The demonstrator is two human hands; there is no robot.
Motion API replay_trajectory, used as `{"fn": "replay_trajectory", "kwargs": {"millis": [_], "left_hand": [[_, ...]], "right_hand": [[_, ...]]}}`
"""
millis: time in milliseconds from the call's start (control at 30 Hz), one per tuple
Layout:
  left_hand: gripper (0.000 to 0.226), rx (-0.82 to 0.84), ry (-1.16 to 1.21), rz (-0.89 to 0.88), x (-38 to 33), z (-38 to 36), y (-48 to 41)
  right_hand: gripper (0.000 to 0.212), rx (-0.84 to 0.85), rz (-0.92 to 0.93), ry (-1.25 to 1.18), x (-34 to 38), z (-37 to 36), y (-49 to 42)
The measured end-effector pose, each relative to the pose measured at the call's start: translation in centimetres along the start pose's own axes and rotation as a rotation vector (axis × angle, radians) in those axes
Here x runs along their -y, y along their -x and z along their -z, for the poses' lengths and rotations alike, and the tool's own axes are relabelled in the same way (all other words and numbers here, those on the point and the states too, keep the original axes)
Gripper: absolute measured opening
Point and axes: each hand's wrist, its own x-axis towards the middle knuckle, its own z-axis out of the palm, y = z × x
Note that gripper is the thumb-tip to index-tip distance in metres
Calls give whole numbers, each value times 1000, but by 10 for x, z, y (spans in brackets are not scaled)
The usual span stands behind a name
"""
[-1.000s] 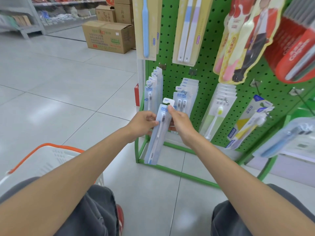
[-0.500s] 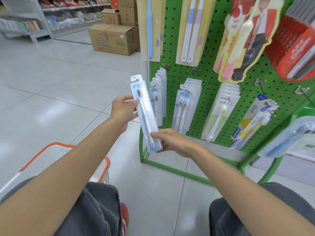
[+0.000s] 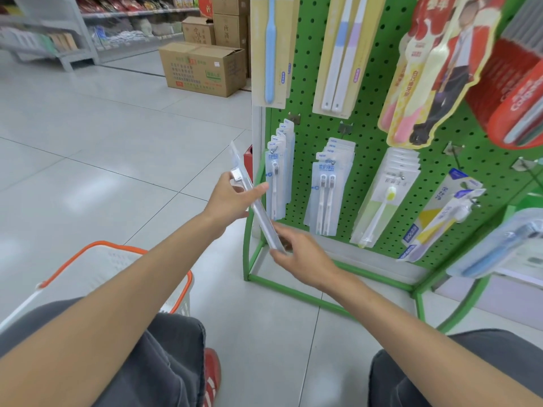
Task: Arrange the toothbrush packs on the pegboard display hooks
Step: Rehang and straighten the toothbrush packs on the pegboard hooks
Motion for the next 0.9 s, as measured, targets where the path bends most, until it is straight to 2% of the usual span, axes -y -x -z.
{"fn": "replay_trajectory", "kwargs": {"millis": [67,133,200,267,367,500,767,900], "left_hand": [[45,-14,112,34,-1,1,0],[50,-40,190,34,-2,1,-1],[55,-65,179,-24,-3,1,0],[44,-91,151,-80,-4,1,2],[34,-62,160,-75,-4,1,3],[32,45,182,-55,-7,-2,9],[30,266,84,-32,-2,-9,16],[32,339,28,-18,-1,-11,18]], "right_hand": [[64,-24,-23,-33,0,-1,-1],[68,5,-92,-156,0,-1,-1],[82,51,-146,-236,4,1,2],[89,93,-168,-301,7,1,2],[73,111,-175,-330,6,-1,-1],[63,116,-203,-308,11,-1,-5],[56,-197,-201,-479,32,41,-34],[44,-335,-148,-417,39,64,-41]]}}
